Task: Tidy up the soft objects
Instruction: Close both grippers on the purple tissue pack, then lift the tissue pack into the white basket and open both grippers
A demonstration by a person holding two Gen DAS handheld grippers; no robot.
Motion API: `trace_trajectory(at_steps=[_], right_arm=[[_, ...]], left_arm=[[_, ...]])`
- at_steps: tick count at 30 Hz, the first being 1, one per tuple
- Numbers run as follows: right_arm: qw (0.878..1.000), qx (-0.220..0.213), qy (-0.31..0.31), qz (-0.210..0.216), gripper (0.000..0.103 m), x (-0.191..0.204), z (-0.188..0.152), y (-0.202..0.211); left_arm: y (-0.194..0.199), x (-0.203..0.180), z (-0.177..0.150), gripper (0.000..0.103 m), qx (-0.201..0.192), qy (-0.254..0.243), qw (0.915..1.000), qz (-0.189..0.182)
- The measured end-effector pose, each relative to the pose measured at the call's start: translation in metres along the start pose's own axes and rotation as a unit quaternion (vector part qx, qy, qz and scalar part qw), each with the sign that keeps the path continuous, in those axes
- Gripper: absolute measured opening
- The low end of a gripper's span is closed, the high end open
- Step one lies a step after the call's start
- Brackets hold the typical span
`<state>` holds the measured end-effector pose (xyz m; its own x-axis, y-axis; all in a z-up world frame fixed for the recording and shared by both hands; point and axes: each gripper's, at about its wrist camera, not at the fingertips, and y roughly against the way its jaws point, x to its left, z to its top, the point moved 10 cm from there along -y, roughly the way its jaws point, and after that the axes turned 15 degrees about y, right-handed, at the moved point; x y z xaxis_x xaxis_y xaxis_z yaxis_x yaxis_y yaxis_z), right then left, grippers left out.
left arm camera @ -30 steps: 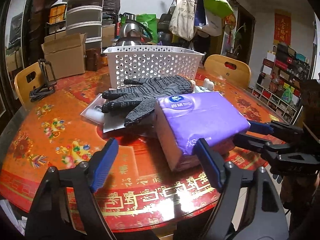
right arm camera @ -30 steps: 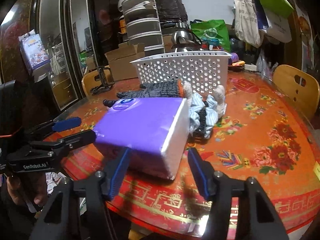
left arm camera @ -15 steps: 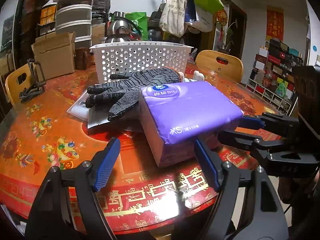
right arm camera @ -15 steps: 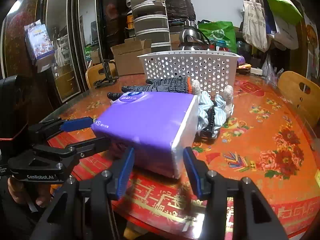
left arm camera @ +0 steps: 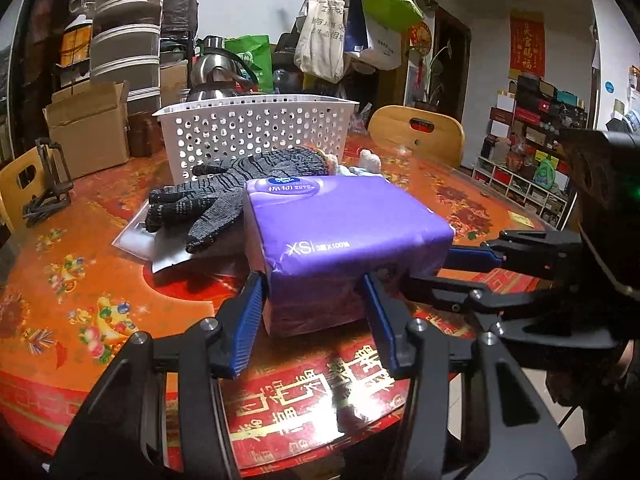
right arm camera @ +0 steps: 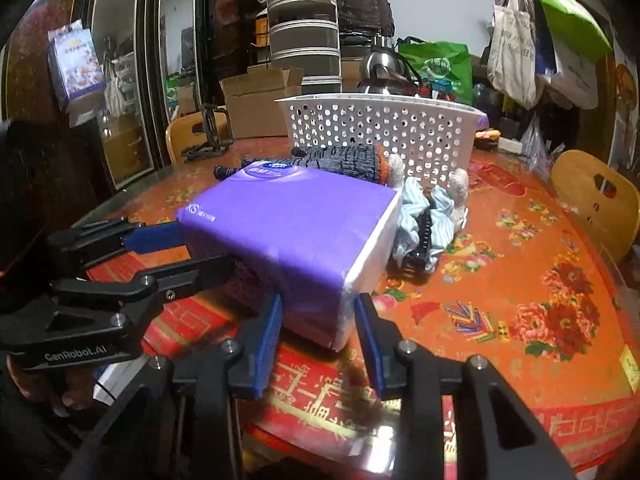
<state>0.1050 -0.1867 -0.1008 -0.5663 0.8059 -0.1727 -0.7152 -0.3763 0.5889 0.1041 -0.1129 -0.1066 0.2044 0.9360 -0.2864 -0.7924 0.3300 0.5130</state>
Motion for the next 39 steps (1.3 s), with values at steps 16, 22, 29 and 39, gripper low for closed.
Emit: trace_trajectory(at_steps=[16,22,29,39], right_arm=[[0.999,-0.032,-0.003,-0.024,0.034,0.016,0.027,0.019],[0.998,-0.050,0.009,-0.038,0.034,0.016,0.048,0.031],[0.996,-0.066,0.016,-0.054,0.034,0.000,0.084,0.029],[0.994,-0.087,0.011,-0.060,0.034,-0.061,0.166,0.005]], left_arm=[[0.031,0.005,0.011,0.047,-0.017,0.000,0.9997,0.018],[0.050,0.003,0.029,0.047,-0.035,-0.002,0.9993,0.016],[0.049,0.002,0.068,0.047,-0.052,0.001,0.9985,0.018],[0.014,0.006,0.177,0.047,-0.065,0.009,0.9978,0.007]])
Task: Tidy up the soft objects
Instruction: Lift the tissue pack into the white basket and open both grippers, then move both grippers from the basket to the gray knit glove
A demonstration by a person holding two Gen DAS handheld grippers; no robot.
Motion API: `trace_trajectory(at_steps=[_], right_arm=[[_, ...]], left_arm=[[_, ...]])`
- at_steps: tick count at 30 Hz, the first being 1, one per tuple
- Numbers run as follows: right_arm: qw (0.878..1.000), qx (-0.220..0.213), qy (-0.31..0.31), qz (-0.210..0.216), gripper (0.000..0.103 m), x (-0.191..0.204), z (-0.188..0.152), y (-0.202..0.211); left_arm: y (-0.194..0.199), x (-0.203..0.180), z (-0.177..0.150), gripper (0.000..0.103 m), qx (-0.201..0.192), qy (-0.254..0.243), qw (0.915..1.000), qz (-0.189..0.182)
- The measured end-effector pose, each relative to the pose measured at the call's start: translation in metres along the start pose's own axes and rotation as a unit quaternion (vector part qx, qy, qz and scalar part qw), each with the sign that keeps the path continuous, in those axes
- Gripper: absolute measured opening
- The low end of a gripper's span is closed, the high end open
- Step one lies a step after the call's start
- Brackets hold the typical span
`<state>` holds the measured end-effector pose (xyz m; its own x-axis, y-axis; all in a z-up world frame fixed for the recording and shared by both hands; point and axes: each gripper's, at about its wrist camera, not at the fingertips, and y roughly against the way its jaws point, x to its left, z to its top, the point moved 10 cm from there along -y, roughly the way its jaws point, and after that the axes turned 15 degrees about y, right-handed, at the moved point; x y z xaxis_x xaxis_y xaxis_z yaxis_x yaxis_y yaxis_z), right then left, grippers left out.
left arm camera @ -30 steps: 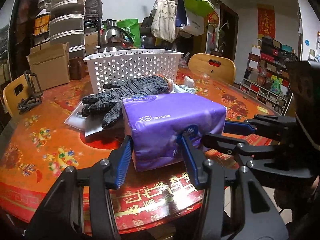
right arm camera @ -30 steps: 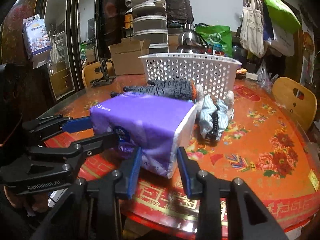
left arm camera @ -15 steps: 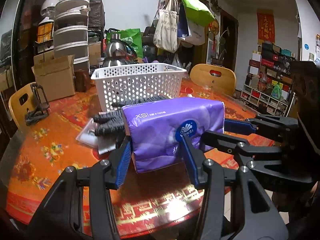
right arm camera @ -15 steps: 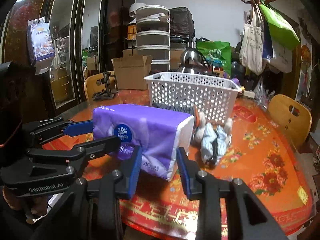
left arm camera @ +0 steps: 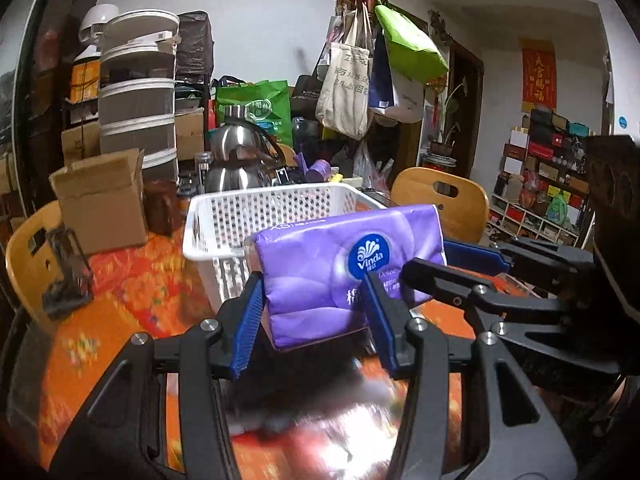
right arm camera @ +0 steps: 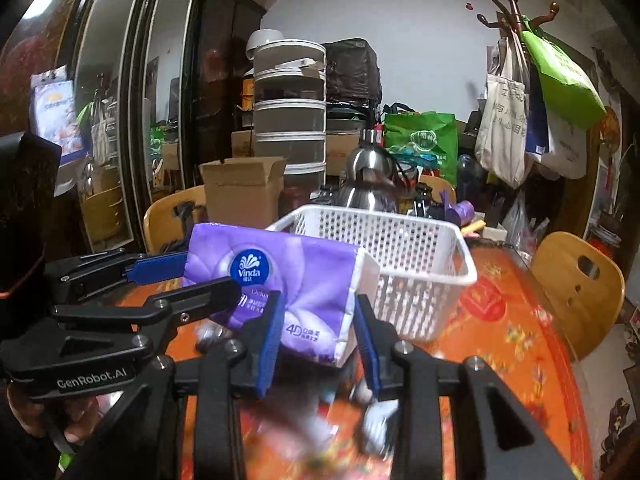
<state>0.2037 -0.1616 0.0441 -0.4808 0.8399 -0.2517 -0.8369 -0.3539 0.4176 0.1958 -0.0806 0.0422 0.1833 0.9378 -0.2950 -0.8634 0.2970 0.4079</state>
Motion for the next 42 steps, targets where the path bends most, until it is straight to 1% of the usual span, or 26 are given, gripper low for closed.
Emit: trace_trajectory(at_steps=[7,9,12,14,17,21,22,23,24,25,26,27,28,29,30,33,36,40,42], right_arm=[[1.000,0.007,-0.018,0.013,0.034,-0.055,0.049,-0.053],[1.000,0.020,-0.018,0.015,0.034,-0.067,0.057,-0.070],[0.999,0.033,-0.027,0.022,0.034,-0.086,0.064,-0.101],[0.998,0.042,-0.030,0.030,0.034,-0.094,0.062,-0.120],[0.997,0.061,-0.035,0.042,0.034,-0.100,0.054,-0.150],[0.995,0.072,-0.048,0.054,0.036,-0.108,0.044,-0.179],[0.994,0.077,-0.056,0.060,0.037,-0.111,0.041,-0.185],[0.992,0.084,-0.068,0.067,0.049,-0.114,0.037,-0.190],[0.989,0.095,-0.088,0.069,0.058,-0.120,0.031,-0.195],[0.988,0.098,-0.102,0.060,0.071,-0.128,0.026,-0.198],[0.989,0.098,-0.104,0.049,0.076,-0.134,0.024,-0.197],[0.989,0.099,-0.105,0.041,0.077,-0.139,0.020,-0.197],[0.989,0.099,-0.106,0.040,0.077,-0.143,0.018,-0.196],[0.989,0.099,-0.107,0.038,0.078,-0.146,0.017,-0.195],[0.989,0.100,-0.107,0.033,0.079,-0.149,0.016,-0.193],[0.990,0.094,-0.105,0.030,0.080,-0.152,0.019,-0.186],[0.991,0.084,-0.104,0.023,0.081,-0.151,0.023,-0.172],[0.991,0.060,-0.112,0.032,0.082,-0.145,0.029,-0.149],[0.992,0.049,-0.107,0.035,0.082,-0.138,0.032,-0.135]], left_arm=[[-0.067,0.003,0.083,0.047,0.022,0.005,0.9997,0.003],[-0.089,0.005,0.100,0.048,0.033,0.001,0.9994,0.010],[-0.128,0.011,0.124,0.049,0.050,0.008,0.9986,0.015],[-0.153,0.017,0.132,0.049,0.062,0.016,0.9978,0.018],[-0.190,0.033,0.133,0.049,0.085,0.032,0.9955,0.025],[-0.226,0.048,0.131,0.050,0.103,0.047,0.9929,0.037],[-0.230,0.052,0.127,0.054,0.104,0.048,0.9924,0.045],[-0.237,0.057,0.127,0.061,0.107,0.053,0.9916,0.051],[-0.243,0.062,0.127,0.066,0.112,0.064,0.9901,0.055],[-0.248,0.069,0.126,0.075,0.115,0.078,0.9883,0.062],[-0.249,0.073,0.125,0.079,0.117,0.089,0.9870,0.066],[-0.250,0.076,0.126,0.081,0.114,0.095,0.9869,0.064],[-0.249,0.078,0.127,0.086,0.108,0.090,0.9881,0.063],[-0.248,0.080,0.127,0.089,0.104,0.086,0.9885,0.068],[-0.247,0.083,0.125,0.089,0.103,0.086,0.9883,0.072],[-0.243,0.085,0.125,0.090,0.101,0.100,0.9880,0.060],[-0.228,0.084,0.125,0.091,0.088,0.098,0.9893,0.063],[-0.193,0.075,0.125,0.095,0.063,0.092,0.9921,0.057],[-0.173,0.073,0.127,0.096,0.047,0.090,0.9933,0.055]])
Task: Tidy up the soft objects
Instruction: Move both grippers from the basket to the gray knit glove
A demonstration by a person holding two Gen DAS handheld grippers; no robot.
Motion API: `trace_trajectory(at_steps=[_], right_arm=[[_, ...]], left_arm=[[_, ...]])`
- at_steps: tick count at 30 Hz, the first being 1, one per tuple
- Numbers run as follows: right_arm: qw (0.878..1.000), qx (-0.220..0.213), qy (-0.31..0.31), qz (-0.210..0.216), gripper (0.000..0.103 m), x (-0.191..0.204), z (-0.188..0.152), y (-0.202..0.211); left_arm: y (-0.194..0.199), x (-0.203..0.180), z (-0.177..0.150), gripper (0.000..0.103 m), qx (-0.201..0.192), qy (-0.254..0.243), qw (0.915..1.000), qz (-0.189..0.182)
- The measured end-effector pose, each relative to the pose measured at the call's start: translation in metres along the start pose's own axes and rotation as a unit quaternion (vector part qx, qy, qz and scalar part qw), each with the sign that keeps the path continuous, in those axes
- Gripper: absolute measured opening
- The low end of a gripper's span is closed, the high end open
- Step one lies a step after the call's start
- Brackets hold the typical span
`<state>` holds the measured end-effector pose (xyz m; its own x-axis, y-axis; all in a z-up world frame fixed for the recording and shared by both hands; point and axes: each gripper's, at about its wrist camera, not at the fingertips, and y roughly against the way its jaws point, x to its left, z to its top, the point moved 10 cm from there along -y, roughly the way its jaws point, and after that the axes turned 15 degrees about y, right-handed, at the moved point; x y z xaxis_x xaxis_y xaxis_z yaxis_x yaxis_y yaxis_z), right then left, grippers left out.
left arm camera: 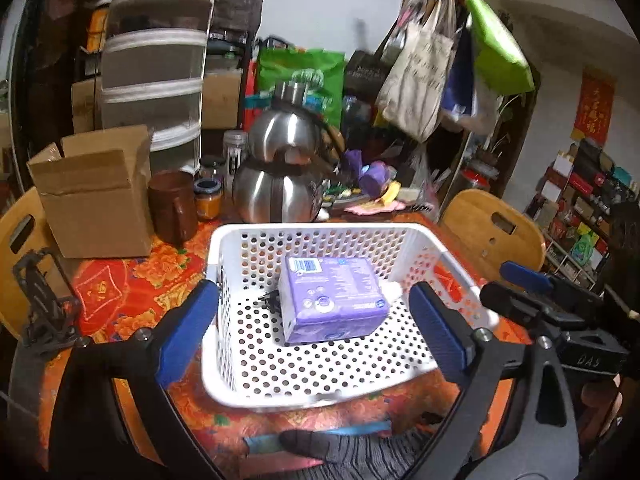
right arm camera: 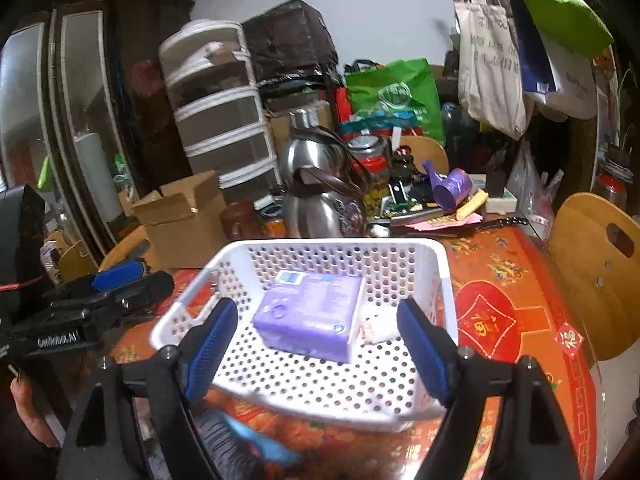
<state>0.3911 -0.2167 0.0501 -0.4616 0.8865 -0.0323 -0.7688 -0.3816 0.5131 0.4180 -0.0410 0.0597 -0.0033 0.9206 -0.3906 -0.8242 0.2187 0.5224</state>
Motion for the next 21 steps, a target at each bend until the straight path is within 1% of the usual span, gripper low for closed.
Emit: trace_trajectory(at_steps=[2,3,5,6,8,9,10,11,13,14,15,17,18,19,21], right_arm=[[1.000,-0.001,0.014,-0.009,0.084,0.010,-0.005,0.016],[1.000,-0.002,0.017,-0.011,0.085,0.014,-0.007,0.021],[0.999,-0.010,0.027,-0.014,0.088,0.026,-0.016,0.039],[0.999,-0.015,0.032,-0.017,0.089,0.032,-0.020,0.048],[0.999,-0.025,0.038,-0.029,0.094,0.041,-0.030,0.065],[0.998,-0.030,0.040,-0.035,0.095,0.045,-0.037,0.073],[0.998,-0.030,0.041,-0.040,0.096,0.049,-0.045,0.080],[0.998,-0.030,0.040,-0.042,0.096,0.052,-0.051,0.084],[0.998,-0.030,0.033,-0.038,0.096,0.057,-0.067,0.090],[0.998,-0.026,0.030,-0.038,0.096,0.059,-0.076,0.091],[0.999,-0.021,0.027,-0.040,0.096,0.060,-0.087,0.091],[0.999,-0.011,0.024,-0.047,0.096,0.063,-0.108,0.087],[0.999,0.002,0.030,-0.044,0.096,0.067,-0.119,0.082],[0.999,0.008,0.032,-0.044,0.096,0.068,-0.128,0.078],[0.998,0.026,0.036,-0.047,0.096,0.073,-0.146,0.066]], left_arm=[[0.021,-0.001,-0.003,0.097,-0.008,0.003,0.9997,-0.022],[0.031,0.001,-0.005,0.097,-0.009,0.006,0.9996,-0.025],[0.050,0.008,-0.009,0.097,-0.016,0.010,0.9998,-0.010],[0.063,0.009,-0.011,0.098,-0.031,0.003,0.9994,-0.013],[0.094,0.015,-0.020,0.103,-0.077,-0.011,0.9965,-0.028],[0.105,0.020,-0.027,0.103,-0.084,-0.007,0.9959,-0.032],[0.111,0.027,-0.035,0.103,-0.075,-0.002,0.9966,-0.033],[0.115,0.033,-0.045,0.103,-0.056,0.004,0.9979,-0.033],[0.117,0.046,-0.075,0.103,-0.005,0.010,0.9993,-0.037],[0.119,0.051,-0.088,0.103,0.005,0.004,0.9994,-0.035],[0.120,0.057,-0.101,0.103,0.012,-0.008,0.9997,-0.021],[0.125,0.072,-0.121,0.103,0.003,-0.020,0.9996,0.018],[0.126,0.079,-0.130,0.103,0.000,-0.019,0.9993,0.033],[0.127,0.085,-0.136,0.102,-0.001,-0.015,0.9991,0.039],[0.124,0.094,-0.152,0.096,0.015,0.000,0.9993,0.033]])
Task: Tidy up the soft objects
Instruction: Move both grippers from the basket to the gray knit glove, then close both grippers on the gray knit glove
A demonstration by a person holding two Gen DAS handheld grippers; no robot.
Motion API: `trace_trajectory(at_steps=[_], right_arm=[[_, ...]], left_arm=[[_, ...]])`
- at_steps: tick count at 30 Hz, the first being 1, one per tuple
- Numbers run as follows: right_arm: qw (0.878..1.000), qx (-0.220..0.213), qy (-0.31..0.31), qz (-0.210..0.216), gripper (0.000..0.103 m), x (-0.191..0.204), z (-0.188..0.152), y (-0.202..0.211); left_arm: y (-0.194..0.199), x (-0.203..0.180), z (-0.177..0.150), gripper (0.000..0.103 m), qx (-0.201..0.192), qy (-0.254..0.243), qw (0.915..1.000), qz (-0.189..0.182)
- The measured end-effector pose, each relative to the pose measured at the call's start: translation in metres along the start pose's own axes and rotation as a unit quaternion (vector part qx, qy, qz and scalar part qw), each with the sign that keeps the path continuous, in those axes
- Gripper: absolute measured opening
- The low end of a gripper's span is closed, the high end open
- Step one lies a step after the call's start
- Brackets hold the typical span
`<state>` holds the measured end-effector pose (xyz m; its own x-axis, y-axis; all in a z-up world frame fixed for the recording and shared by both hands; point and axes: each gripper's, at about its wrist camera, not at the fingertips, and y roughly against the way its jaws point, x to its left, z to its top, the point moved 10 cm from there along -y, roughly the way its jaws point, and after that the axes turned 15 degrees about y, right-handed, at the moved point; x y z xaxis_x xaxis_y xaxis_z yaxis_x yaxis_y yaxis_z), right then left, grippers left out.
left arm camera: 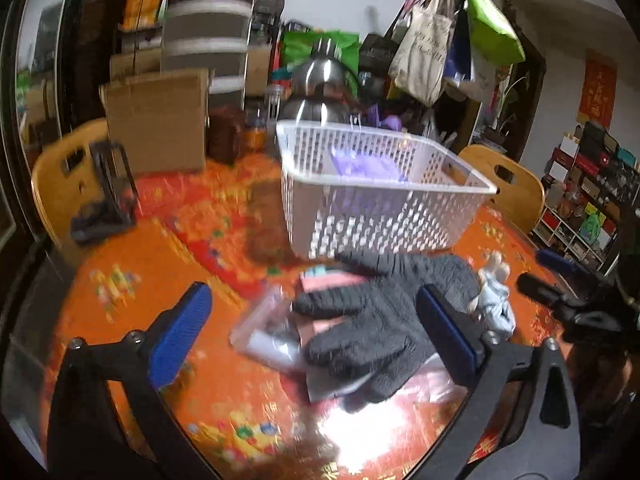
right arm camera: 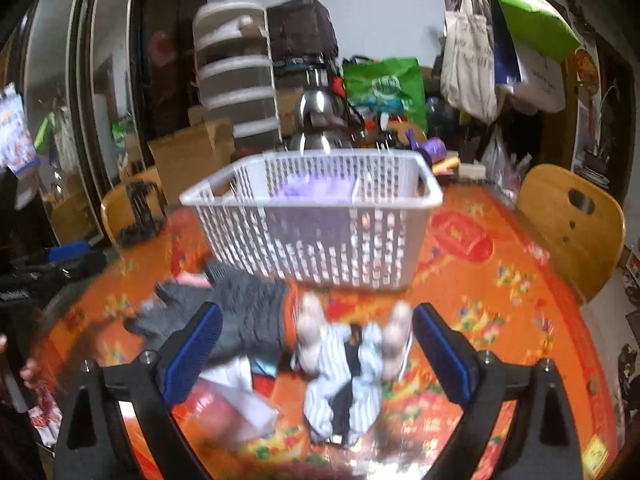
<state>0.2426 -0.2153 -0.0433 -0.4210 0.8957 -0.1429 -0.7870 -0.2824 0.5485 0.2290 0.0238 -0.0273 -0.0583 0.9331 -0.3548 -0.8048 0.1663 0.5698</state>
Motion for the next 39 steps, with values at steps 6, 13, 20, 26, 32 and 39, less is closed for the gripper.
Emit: trace_trajectory(at_steps=[6,13,20,26,32,39], right_arm=[[1.000,-0.003,0.002,0.028,0.092,0.018,-0.008,-0.017],[0.997,0.021,0.001,0.077,0.073,0.043,-0.013,-0.030],[0.996,0.033,-0.004,0.082,0.073,0.042,-0.005,-0.053],[0.997,0.021,0.025,0.064,0.069,0.049,0.007,-0.054],[0.996,0.030,0.043,0.073,0.064,0.054,0.017,-0.064],[0.993,0.058,0.054,0.089,0.053,0.056,0.012,-0.081]], left_arm=[[-0.025,0.015,-0.029,0.080,0.043,0.001,0.9989,0.018],[-0.038,0.013,-0.043,0.079,0.051,0.001,0.9986,0.016],[-0.058,0.016,-0.044,0.079,0.067,0.012,0.9976,0.011],[-0.064,0.019,-0.047,0.079,0.071,0.023,0.9972,0.008],[-0.064,0.019,-0.047,0.079,0.071,0.023,0.9972,0.007],[-0.070,0.019,-0.052,0.079,0.081,0.024,0.9964,0.006]])
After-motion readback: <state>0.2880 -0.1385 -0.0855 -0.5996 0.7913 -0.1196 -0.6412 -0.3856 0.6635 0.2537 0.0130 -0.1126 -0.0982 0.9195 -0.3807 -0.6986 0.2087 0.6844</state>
